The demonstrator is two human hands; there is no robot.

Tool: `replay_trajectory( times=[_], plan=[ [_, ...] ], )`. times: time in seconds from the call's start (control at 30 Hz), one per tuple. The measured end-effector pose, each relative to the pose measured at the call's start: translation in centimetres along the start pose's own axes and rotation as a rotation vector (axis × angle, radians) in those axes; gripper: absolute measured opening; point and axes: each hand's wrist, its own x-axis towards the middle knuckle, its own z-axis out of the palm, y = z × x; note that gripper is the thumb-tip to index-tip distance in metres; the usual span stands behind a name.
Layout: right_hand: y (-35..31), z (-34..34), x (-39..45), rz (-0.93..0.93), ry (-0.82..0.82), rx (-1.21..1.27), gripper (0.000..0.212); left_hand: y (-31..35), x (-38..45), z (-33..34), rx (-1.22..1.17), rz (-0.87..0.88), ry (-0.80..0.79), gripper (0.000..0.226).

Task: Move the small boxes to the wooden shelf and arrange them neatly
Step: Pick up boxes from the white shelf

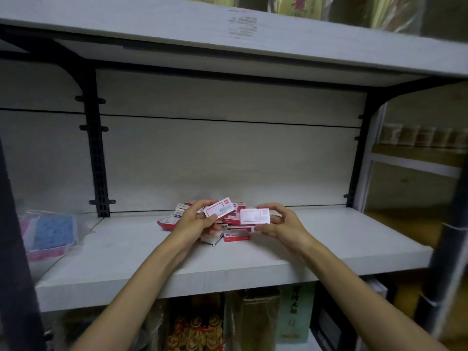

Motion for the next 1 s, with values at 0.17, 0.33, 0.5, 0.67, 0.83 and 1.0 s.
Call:
replay_trajectory(
  times=[0.17, 0.33, 0.5, 0.67, 0.83, 1.0],
  plan=[
    [-0.1, -4.6, -3.3, -0.003, 0.1, -0.013, 0.05, -0.1, -0.2, 6.4, -0.076, -0.01, -0.101, 0.035],
    [-0.9, -11.2, -6.6, 0.009, 0.151, -0.029, 0.047, -0.6, -0.1, 12.9, -0.017, 0.002, -0.198, 0.038],
    [-1.2, -19.3, -10.0, -0.003, 0.157, -0.012, 0.047, -0.9, -1.0, 21.6, 0.095, 0.085, -0.25, 0.051],
    [-1.7, -28.6, -13.8, 0.004, 0.141, -0.021, 0.045, -1.4, -2.0, 31.8, 0.172, 0.151, -0.262, 0.044],
    [-2.3, -38.8, -16.8, 0.023, 0.164, -0.029, 0.045, -2.6, -2.3, 42.3, 0.224, 0.18, -0.285, 0.042],
    [-1.4, -47.3, -18.5, 0.053, 0.22, -0.023, 0.05, -3.9, -2.4, 51.6, 0.296, 0.204, -0.313, 0.044]
  ],
)
